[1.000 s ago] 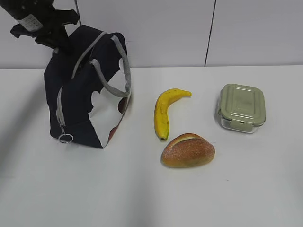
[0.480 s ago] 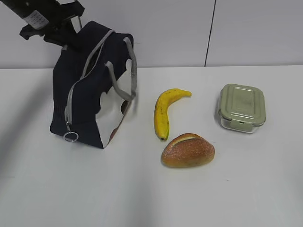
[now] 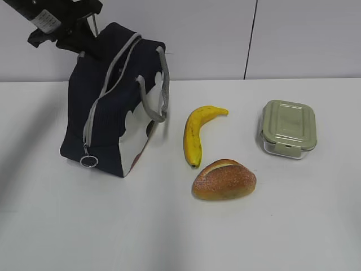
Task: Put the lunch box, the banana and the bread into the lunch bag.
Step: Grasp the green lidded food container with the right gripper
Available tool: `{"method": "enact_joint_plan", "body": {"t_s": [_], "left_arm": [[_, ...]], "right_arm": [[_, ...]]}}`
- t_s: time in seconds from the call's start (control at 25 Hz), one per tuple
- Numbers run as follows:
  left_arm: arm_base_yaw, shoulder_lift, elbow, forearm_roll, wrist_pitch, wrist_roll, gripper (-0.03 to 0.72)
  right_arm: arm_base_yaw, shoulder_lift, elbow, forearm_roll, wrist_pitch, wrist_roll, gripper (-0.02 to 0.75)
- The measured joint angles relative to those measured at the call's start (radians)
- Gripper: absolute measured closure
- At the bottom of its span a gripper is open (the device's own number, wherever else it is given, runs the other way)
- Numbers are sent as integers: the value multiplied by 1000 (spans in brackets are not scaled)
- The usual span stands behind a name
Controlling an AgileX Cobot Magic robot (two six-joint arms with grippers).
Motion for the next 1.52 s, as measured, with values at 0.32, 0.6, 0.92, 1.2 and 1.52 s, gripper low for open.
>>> {"method": "enact_joint_plan", "body": {"t_s": [0.32,0.6,0.92,1.2,1.52], "left_arm": [[0,0,0,-25,0,0,688],[0,0,0,-27,0,0,688],[0,0,0,-27,0,0,688],[0,0,0,-27,1,0,688],[0,0,0,-27,1,0,688]], "right_arm": [[0,101,-45,29,4,4,299],[0,436,-116,123,-45,62,283],[0,847,-251,208,-87,62,273],[0,1147,-425,263,-115,42,240],[-2,1418,-650,313,-144,-7,237]]}}
